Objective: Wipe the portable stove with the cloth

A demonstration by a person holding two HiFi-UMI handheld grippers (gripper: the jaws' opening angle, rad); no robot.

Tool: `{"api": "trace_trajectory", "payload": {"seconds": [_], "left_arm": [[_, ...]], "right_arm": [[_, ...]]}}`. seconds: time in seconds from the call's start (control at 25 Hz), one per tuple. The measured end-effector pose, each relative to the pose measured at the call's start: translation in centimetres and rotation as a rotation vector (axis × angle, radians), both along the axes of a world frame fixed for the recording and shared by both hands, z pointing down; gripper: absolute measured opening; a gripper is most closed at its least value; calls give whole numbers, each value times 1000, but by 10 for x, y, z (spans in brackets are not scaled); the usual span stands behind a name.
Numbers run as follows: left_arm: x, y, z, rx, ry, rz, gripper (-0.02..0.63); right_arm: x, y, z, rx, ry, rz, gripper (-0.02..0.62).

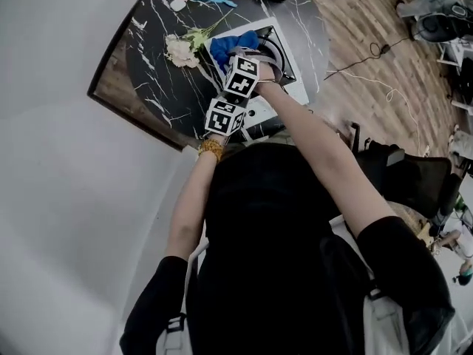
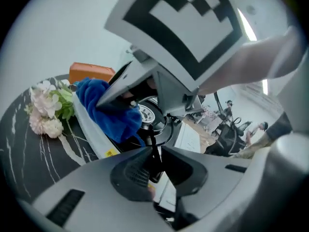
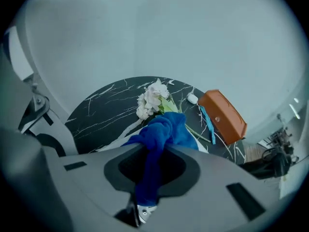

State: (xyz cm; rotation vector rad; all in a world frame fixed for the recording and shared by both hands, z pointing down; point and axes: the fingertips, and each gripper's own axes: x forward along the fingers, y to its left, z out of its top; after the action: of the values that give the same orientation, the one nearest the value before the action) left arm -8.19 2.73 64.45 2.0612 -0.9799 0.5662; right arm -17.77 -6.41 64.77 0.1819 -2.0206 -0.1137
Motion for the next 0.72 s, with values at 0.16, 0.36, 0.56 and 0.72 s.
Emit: {"api": "trace_trajectory", "payload": {"seconds": [0.16, 0.36, 0.56, 0.72], "left_arm": [[-13, 12, -10, -47, 148, -35, 56], [-48, 24, -37, -20, 236, -208, 71], [-95, 11, -51, 37, 258, -328, 71], [-121, 3, -55, 62, 251, -364, 71]], "right_arm": [[-3, 1, -2, -79, 26, 35, 41], [3, 21, -5, -186, 29, 48, 41], [26, 66, 0, -151, 93, -99, 41], [33, 93, 6, -55, 163, -224, 43]]}}
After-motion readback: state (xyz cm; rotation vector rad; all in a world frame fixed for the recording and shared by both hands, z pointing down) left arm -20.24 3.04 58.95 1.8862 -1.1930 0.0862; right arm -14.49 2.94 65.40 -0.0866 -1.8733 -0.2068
